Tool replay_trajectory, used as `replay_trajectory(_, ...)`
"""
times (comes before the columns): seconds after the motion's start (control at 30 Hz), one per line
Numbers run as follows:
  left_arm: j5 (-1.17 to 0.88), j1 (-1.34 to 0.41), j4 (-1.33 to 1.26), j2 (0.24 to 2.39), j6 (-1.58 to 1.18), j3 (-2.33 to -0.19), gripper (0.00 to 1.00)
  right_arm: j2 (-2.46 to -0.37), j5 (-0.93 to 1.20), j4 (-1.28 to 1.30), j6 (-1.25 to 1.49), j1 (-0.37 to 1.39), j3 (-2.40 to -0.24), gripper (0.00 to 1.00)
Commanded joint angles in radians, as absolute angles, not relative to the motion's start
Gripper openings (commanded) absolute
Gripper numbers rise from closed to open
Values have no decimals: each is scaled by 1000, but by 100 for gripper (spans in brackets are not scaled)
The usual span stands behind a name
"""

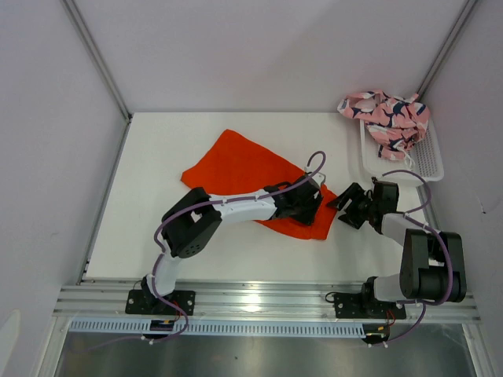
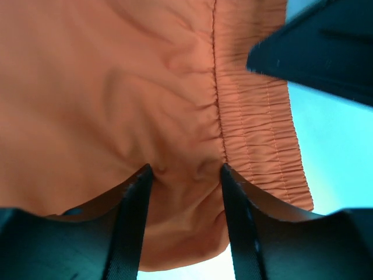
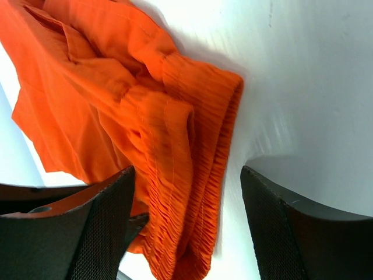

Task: Fold and stack the shorts
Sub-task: Fold the shorts

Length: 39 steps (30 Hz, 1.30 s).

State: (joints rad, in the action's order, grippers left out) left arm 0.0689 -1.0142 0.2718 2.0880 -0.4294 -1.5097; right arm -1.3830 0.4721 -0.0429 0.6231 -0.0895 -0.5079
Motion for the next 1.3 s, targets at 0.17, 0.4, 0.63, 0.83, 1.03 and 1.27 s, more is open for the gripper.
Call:
replay_trajectory(0.17,243,-1084,239,2097,-475,-1445,45,-1436,491,-91,623,-92,-489,74)
replay_trajectory(0.4,302,-1104,268,2160,-491,-1479,45,-1388,479,-52,626,-87,-456,74)
replay_trajectory(0.63,333,-1106,239,2138,-506,-1442,44,-1275,480,32,641,-71,-396,75)
replay_trajectory(0.83,298,-1104,222,2131,-500,-1450,45,-1287,482,14,658,-49,-385,75)
replay_trajectory(1.03,265,-1104,207,2155,-502,-1451,45,-1321,477,11,663,-35,-402,76)
replay_trajectory(1.27,236,-1104,193,2151,-502,-1450,45,-1358,456,11,670,-8,-439,74)
